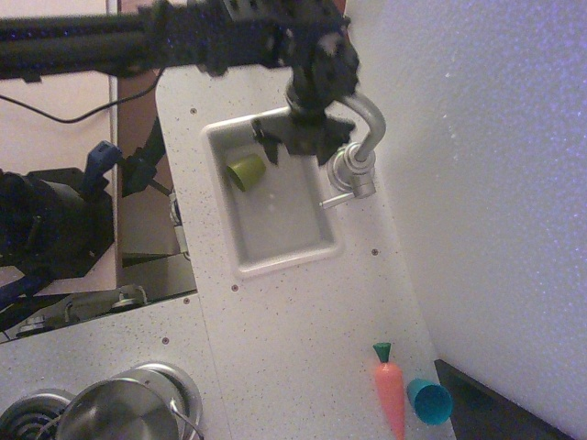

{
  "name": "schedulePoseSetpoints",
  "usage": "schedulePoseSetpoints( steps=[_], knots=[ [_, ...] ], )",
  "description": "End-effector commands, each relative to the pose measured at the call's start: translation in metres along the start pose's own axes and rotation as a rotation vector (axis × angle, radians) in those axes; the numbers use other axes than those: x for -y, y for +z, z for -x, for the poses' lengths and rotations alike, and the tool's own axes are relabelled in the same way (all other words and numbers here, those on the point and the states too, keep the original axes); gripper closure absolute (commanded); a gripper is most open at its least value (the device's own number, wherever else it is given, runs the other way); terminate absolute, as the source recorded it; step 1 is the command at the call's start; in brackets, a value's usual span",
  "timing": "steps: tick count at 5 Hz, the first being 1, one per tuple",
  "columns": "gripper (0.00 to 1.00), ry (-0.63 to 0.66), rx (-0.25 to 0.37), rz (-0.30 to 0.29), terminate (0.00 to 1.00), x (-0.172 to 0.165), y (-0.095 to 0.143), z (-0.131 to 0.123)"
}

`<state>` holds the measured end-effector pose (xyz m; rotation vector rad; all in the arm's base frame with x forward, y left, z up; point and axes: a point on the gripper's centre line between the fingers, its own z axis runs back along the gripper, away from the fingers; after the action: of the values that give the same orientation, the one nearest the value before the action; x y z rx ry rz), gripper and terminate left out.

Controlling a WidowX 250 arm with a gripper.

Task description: Turn faucet left

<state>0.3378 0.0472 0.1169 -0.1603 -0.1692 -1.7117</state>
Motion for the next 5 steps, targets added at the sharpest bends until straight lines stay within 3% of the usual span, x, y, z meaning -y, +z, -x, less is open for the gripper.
schedulePoseSetpoints(
  steps=[1,2,3,5],
  knots=[
    [0.00,-0.036,-0.062,-0.035,0.00,-0.014,0.024,0.001],
    [0.00,0.099,-0.199,-0.055,0.00,-0.006,0.045,0.020],
    [0.00,0.210,-0.300,0.044,0.00,0.007,0.071,0.045],
    [0.00,0.189,-0.339,0.176,0.00,-0.011,0.060,0.045]
  ],
)
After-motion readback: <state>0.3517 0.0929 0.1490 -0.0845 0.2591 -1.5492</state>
